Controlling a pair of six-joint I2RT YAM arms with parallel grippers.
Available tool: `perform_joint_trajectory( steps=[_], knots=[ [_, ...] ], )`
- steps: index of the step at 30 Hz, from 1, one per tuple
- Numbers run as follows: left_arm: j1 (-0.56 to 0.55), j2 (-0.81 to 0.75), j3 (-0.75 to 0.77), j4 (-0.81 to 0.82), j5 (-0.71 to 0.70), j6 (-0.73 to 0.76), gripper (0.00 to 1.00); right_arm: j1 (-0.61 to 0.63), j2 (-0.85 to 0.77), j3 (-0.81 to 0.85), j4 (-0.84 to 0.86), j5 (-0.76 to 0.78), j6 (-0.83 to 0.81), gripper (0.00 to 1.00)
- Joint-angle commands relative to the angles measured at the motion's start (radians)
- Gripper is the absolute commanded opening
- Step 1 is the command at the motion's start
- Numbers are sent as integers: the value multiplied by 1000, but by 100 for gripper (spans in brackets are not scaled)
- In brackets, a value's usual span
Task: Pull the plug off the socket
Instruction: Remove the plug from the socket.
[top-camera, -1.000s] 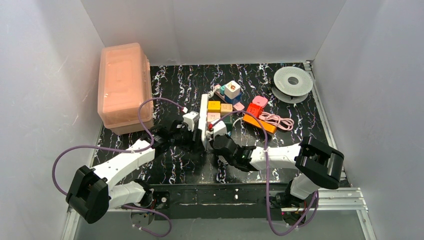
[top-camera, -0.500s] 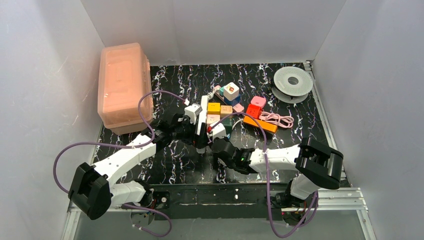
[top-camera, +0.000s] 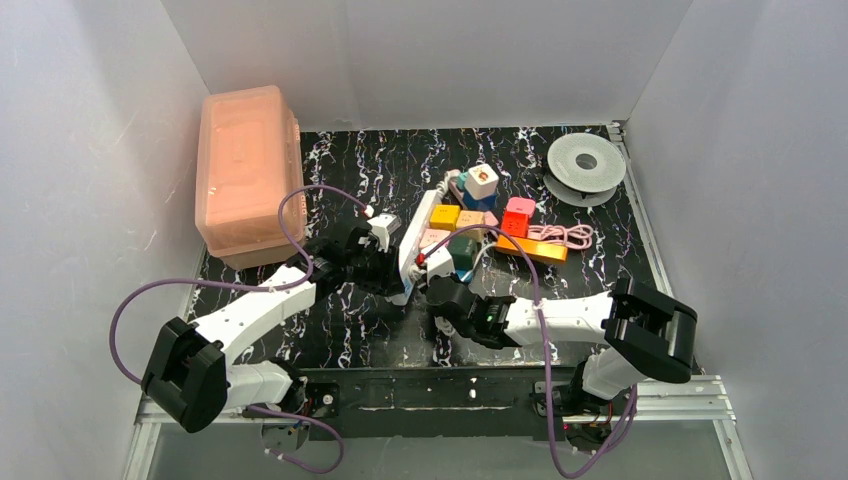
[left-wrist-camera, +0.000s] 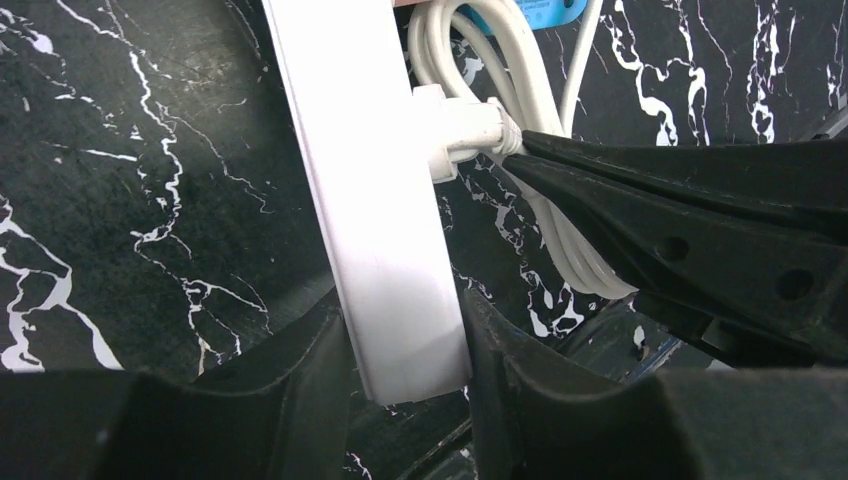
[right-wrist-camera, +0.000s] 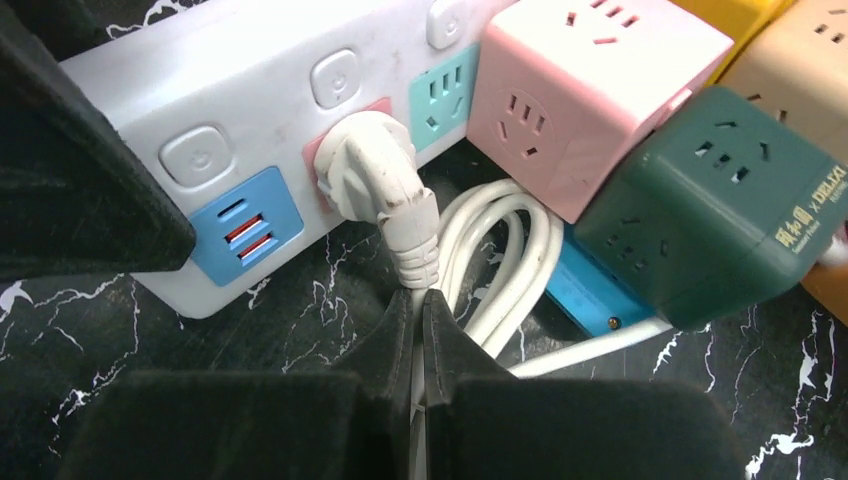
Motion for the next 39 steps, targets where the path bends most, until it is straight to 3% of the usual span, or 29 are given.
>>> perform_joint_trajectory(
  steps=[1, 5, 7, 10, 18, 26, 32, 35, 39],
  knots=[
    [-5, 27, 33, 44, -39, 51, 18, 35, -112, 20, 173, -22, 17, 5],
    [-5, 14, 35, 31, -50, 35, 11, 34, -113, -19, 210, -18, 23, 52],
    [-4, 6, 33, 25, -57, 23, 8, 34, -96, -21, 205, -6, 30, 63],
    [-5, -6, 31, 15, -65, 0, 5, 34, -66, -15, 208, 0, 32, 70],
    [-5, -23, 40, -12, -68, -21, 2, 30, 58, 8, 217, 80, 28, 73],
    [-4, -37, 42, -19, -61, -29, 1, -38, 133, 24, 250, -11, 7, 71],
    [-5, -39, 61, -29, -65, -31, 0, -68, 209, 62, 270, -67, -13, 60],
    [-4, -39, 69, -33, -64, -31, 0, -71, 212, 66, 288, -78, -22, 43],
    [-4, -40, 60, -37, -89, -20, 0, -72, 165, 50, 288, -84, -26, 11]
  ],
)
